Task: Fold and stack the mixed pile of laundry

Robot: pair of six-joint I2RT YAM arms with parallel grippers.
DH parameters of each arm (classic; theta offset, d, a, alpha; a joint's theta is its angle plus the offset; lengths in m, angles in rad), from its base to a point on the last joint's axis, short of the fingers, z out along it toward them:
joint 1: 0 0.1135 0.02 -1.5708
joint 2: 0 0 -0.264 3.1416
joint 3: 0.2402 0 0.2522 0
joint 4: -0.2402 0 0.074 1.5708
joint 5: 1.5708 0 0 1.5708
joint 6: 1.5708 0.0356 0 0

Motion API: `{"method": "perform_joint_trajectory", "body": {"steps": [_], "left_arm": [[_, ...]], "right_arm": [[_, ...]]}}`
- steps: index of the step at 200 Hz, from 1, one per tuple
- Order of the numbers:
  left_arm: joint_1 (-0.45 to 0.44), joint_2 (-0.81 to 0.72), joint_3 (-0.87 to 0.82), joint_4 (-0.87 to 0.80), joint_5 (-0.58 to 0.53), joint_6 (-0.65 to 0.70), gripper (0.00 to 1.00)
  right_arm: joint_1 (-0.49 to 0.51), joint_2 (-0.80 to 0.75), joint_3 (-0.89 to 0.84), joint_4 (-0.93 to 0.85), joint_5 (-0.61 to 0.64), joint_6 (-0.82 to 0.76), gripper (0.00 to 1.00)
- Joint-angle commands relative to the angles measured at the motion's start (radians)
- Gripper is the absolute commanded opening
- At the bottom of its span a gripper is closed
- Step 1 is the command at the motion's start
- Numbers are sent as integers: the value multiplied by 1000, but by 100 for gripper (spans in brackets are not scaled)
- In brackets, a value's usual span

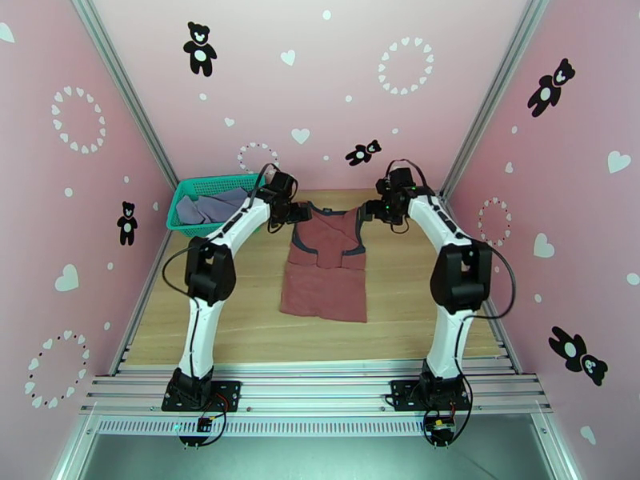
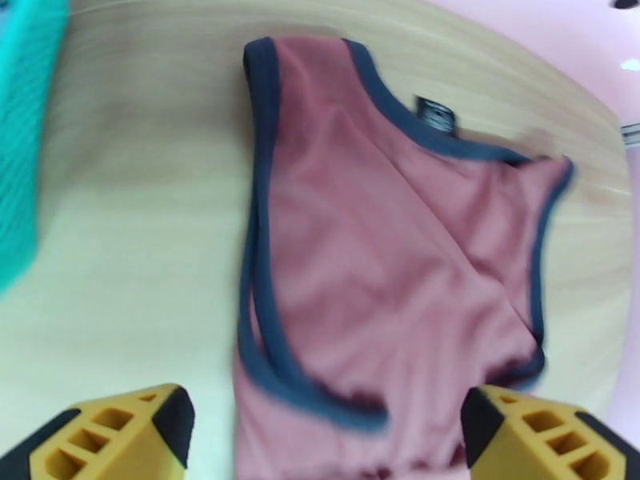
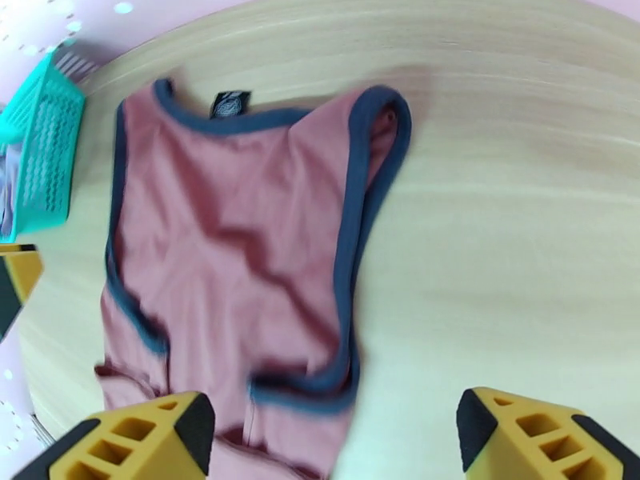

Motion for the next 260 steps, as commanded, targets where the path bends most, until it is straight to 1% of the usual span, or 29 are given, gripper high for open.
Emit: {"method": "perform_joint_trajectory", "body": {"steps": [1,21,33,50,66,116,142,153,197,229,247,260], "left_arm": [[9,109,157,-13,53,64,94],[17,212,274,-23,47,79,94],[27,259,319,-16,66,81,94],[38,302,345,12,93,74,94],[49,330,351,48,116,62,94],[68,440,439,99,192,10,94],[68,478,461,131,209,-31,94],[71,495,473,138,223,-53,93],[71,520,485,173,257,-108,90],[66,546,487,212,302,-166,82],[57,563,502,223,319,-188,71],[49,563,503,232,321,-196,58]], "right_arm": [[-3,130,128,3,-40,34,86],[-20,248,232,13,-67,86,86],[-29,308,279,23,-90,117,87],[-37,377,335,35,-117,153,88],[-37,431,384,32,-119,174,88],[-39,569,478,74,-161,265,87],[-39,629,522,97,-209,323,83],[-38,644,526,110,-231,342,80],[-37,656,524,114,-289,358,70],[-28,654,526,111,-308,355,65],[-20,655,526,117,-316,358,60],[-15,656,526,119,-321,358,54]]}}
